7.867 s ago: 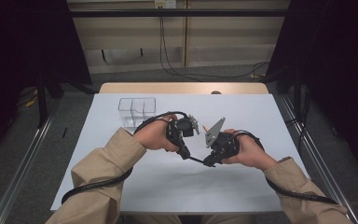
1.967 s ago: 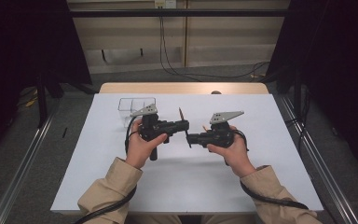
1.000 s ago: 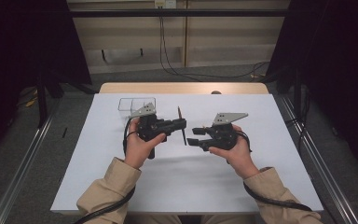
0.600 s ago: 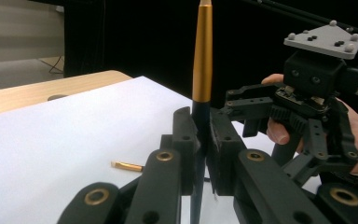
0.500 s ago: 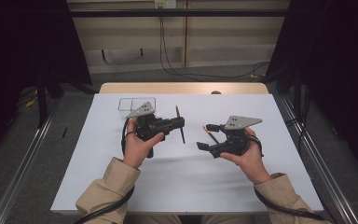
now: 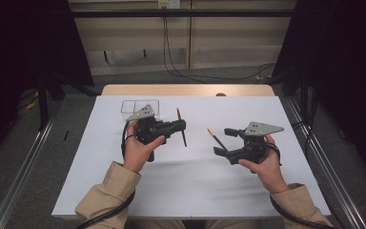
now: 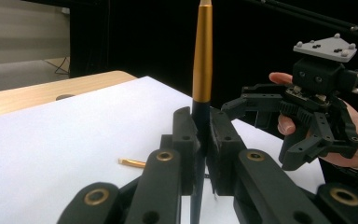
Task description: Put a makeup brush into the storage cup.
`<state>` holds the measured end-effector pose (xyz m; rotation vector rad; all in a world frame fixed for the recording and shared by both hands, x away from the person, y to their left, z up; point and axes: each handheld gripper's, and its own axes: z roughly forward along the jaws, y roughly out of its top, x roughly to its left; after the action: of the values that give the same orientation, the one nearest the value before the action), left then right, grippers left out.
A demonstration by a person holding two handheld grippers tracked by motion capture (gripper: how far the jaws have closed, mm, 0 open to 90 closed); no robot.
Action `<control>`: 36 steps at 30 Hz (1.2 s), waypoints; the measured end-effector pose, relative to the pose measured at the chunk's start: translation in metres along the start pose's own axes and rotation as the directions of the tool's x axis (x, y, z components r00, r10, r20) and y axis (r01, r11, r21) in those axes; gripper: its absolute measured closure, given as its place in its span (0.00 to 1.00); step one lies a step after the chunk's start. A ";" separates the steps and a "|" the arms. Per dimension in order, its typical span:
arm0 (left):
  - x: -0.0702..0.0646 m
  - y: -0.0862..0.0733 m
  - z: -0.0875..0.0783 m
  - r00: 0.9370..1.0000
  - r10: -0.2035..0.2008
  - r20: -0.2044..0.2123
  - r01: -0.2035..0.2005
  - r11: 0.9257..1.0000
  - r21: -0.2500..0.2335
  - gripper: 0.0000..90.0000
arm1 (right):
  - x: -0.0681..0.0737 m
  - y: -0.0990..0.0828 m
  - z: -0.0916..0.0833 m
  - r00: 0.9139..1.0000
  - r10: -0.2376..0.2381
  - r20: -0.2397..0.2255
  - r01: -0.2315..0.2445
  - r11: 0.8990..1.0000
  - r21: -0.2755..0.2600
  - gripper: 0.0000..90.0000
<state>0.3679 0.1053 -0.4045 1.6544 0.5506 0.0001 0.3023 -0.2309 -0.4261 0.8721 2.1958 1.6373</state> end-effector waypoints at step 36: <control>0.004 -0.002 -0.007 1.000 0.002 -0.023 -0.002 1.000 -0.009 0.93 | -0.013 -0.033 -0.062 0.996 0.002 0.094 -0.004 1.000 0.011 0.04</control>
<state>0.3682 0.1130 -0.4068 1.6483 0.5655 0.0225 0.2692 -0.2927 -0.4383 0.9361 2.1426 1.5543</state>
